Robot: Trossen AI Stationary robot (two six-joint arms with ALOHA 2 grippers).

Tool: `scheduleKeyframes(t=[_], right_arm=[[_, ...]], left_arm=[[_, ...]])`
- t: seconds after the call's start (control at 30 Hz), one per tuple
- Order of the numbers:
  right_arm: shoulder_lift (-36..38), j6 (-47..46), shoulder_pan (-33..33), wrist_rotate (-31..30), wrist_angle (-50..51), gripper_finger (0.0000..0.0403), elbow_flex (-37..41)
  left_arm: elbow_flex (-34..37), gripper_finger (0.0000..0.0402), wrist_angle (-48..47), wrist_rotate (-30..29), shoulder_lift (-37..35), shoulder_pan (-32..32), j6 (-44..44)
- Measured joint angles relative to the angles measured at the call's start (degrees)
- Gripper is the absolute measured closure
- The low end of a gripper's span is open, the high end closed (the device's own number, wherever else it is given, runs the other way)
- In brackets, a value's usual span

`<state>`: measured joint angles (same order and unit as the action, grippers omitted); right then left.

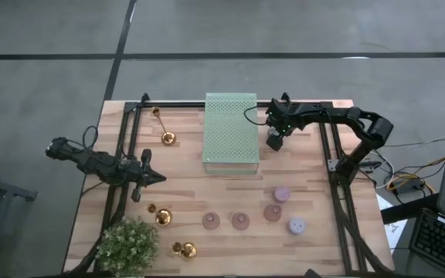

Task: Pick & Place candle stick holders
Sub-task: Put the green scented candle on the shelf

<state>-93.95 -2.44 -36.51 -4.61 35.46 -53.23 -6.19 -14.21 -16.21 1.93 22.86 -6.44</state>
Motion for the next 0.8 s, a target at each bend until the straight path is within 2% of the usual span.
scheduleKeyframes(t=[0.47, 0.8], right_arm=[[0.0, -1.5, -0.02, -0.6, -3.19, 0.0046, 0.0], [-0.02, -1.48, -0.02, 0.47, -4.59, 0.0061, 0.0]], left_arm=[[0.0, 0.0381, -0.01, 0.01, -0.02, 0.01, 0.0], [-0.01, 0.0381, -0.01, 0.01, -0.02, 0.01, 0.0]])
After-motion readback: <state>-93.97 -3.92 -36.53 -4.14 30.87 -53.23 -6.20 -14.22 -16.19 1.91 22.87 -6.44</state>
